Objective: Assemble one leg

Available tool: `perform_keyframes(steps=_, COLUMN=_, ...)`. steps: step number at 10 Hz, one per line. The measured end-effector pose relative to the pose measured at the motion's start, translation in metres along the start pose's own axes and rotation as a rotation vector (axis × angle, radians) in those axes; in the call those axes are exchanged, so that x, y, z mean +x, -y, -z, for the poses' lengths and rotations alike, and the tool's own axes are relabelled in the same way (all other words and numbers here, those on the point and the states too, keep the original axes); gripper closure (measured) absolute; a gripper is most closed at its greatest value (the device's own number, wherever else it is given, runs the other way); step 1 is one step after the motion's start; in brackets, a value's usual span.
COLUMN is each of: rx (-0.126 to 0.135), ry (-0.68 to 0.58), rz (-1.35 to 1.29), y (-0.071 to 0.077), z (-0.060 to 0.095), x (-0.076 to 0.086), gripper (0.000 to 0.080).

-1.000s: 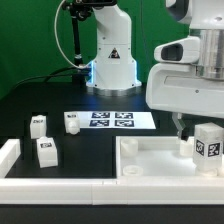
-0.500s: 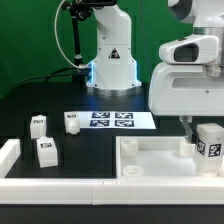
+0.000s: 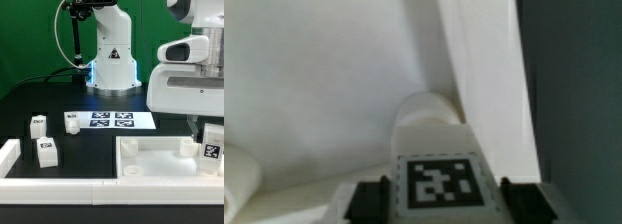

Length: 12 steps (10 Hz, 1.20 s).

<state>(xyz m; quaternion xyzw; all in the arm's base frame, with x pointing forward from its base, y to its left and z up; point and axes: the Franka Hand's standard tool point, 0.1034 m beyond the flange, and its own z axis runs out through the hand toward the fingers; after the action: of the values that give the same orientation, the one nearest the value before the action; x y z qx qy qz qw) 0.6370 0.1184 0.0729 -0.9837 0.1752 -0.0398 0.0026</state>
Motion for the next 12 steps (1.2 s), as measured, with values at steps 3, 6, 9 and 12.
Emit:
perform_keyframes(steps=3, rx=0.010, ry=0.003, rz=-0.388, y=-0.0001, z=-0.0011, x=0.0000, gripper=0.0512)
perform_keyframes(steps=6, rx=0.070, ry=0.081, rz=-0.854, y=-0.0023, z=-0.0009, x=0.0035, gripper=0.0512)
perform_keyframes(steps=9, rx=0.075, ry=0.088, rz=-0.917, y=-0.0020, z=-0.0011, x=0.0033, gripper=0.0491)
perform_keyframes(steps=12, rx=0.070, ry=0.056, rz=-0.469, y=-0.0009, z=0.0006, x=0.0030, gripper=0.0183)
